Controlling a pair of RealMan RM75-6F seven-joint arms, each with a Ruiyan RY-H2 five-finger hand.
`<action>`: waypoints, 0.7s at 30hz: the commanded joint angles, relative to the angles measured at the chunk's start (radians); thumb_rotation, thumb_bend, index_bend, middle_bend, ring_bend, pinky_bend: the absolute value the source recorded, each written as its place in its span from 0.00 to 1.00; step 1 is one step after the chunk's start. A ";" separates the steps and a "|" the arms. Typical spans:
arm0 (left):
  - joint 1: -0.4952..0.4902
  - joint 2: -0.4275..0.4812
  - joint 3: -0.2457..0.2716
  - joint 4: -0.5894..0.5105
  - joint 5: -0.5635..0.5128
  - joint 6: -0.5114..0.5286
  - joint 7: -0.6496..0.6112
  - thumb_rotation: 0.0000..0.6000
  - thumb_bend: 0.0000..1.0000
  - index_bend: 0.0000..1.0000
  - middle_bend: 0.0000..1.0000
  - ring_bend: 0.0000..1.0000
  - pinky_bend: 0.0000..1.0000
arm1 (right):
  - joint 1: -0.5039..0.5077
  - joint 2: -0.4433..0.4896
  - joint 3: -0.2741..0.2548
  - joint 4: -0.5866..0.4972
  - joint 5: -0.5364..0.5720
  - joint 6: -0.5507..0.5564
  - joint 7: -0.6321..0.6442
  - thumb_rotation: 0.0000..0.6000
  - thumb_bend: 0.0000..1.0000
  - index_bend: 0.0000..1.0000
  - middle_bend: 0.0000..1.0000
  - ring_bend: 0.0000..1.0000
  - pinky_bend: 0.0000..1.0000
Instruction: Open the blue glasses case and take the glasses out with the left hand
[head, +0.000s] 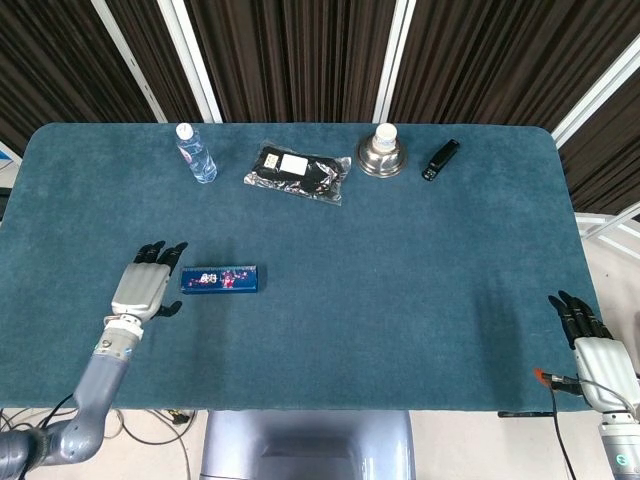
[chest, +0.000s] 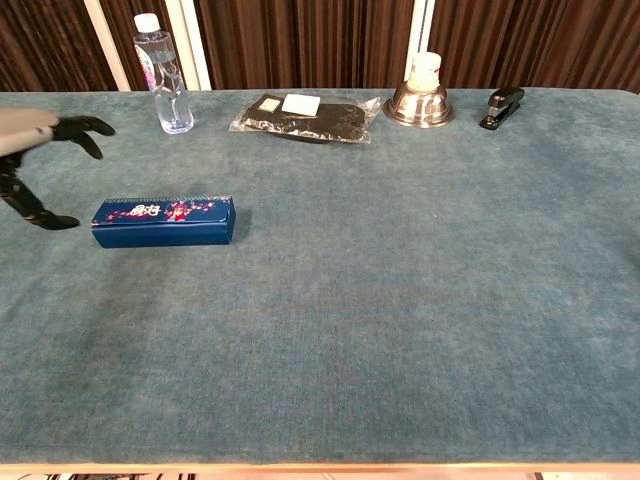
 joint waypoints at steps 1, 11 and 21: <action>-0.044 -0.035 -0.009 0.031 -0.068 -0.022 0.045 1.00 0.26 0.02 0.18 0.00 0.09 | 0.000 0.001 0.000 0.000 0.001 -0.001 0.001 1.00 0.11 0.00 0.00 0.00 0.21; -0.107 -0.094 -0.003 0.083 -0.136 -0.034 0.080 1.00 0.32 0.03 0.20 0.01 0.10 | -0.001 0.001 0.000 0.000 0.000 0.001 0.000 1.00 0.12 0.00 0.00 0.00 0.21; -0.141 -0.125 0.005 0.113 -0.183 -0.029 0.085 1.00 0.36 0.03 0.22 0.01 0.10 | 0.000 0.001 0.001 0.000 0.003 -0.001 0.003 1.00 0.12 0.00 0.00 0.00 0.21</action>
